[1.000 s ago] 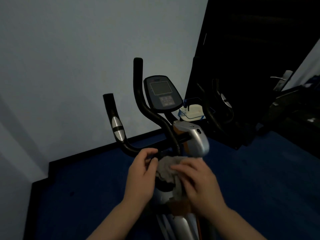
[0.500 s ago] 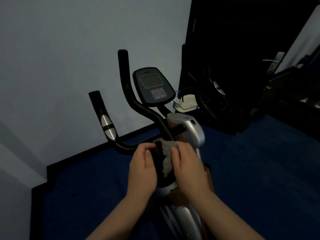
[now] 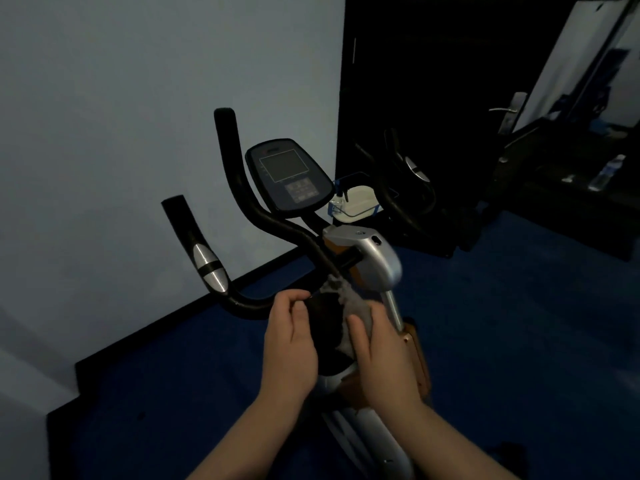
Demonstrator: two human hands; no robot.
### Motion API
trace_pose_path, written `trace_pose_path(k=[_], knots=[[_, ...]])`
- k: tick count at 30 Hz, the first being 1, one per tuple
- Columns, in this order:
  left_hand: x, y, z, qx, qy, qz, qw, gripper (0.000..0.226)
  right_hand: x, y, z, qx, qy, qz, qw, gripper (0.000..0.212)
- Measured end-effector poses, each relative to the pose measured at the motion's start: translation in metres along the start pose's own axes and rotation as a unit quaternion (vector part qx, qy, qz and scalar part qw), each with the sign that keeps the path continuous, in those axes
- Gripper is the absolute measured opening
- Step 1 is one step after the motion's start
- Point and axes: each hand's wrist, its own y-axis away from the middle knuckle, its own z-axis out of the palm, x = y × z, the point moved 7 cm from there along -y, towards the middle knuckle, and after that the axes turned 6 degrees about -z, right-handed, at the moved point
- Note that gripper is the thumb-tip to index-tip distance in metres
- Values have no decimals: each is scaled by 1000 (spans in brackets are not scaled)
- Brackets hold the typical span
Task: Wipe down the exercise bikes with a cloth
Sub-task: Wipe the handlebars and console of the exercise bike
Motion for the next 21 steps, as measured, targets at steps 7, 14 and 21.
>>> trace_pose_path(k=[7,14,21], knots=[[0,-3,4,-65,23,2,998,22,-13,-15,-22,65,88,-29,994,7],[1,-3,5,-93,50,12,994,31,-4,19,-1,103,85,32,991,16],[-1,-2,7,-102,86,9,991,33,-40,-8,-32,136,156,-39,978,20]])
